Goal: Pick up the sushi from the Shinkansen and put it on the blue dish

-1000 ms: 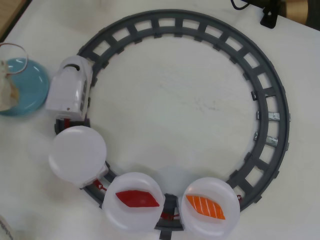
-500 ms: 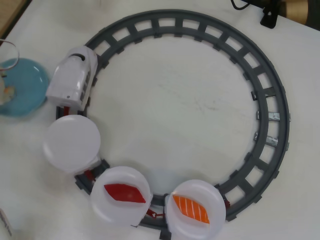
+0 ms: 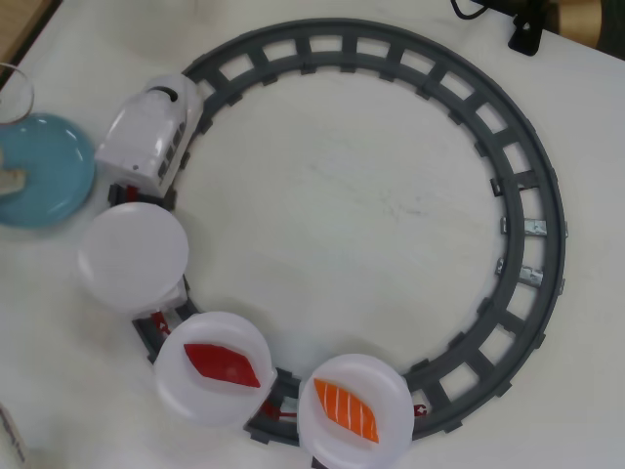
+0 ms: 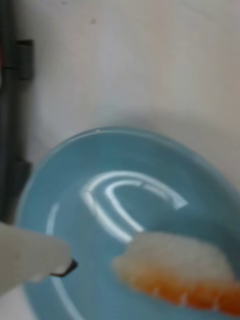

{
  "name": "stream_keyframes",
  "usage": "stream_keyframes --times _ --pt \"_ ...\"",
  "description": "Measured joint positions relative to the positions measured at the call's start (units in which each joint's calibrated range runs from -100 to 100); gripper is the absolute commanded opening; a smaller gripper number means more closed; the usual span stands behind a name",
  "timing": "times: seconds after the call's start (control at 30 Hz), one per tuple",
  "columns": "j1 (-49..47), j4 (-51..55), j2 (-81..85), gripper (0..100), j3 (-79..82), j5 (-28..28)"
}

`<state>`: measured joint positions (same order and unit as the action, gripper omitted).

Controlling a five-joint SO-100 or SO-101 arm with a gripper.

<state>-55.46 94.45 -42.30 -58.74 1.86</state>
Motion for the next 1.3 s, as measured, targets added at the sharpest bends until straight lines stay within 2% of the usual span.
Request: stream_keyframes --times 0.1,0.2,0.37,0.5,0.8,0.97,1.17,1.3 --pt "0.74 3.19 0.08 39 -7.96 -0.1" --pt "1.14 3.7 1.01 39 -9.33 -0.36" --pt "1.72 3.78 8.69 39 -4.21 -0.72" --pt "2.37 3.87 17.38 39 6.22 -0.72" --pt "5.07 2.35 42.35 39 38.24 -0.72" --pt "4.99 -8.82 62.08 39 63.59 -0.72" --pt "4.74 -26.72 93.55 39 102.29 -0.72" --pt "4.74 -30.42 114.8 39 123.7 -0.67"
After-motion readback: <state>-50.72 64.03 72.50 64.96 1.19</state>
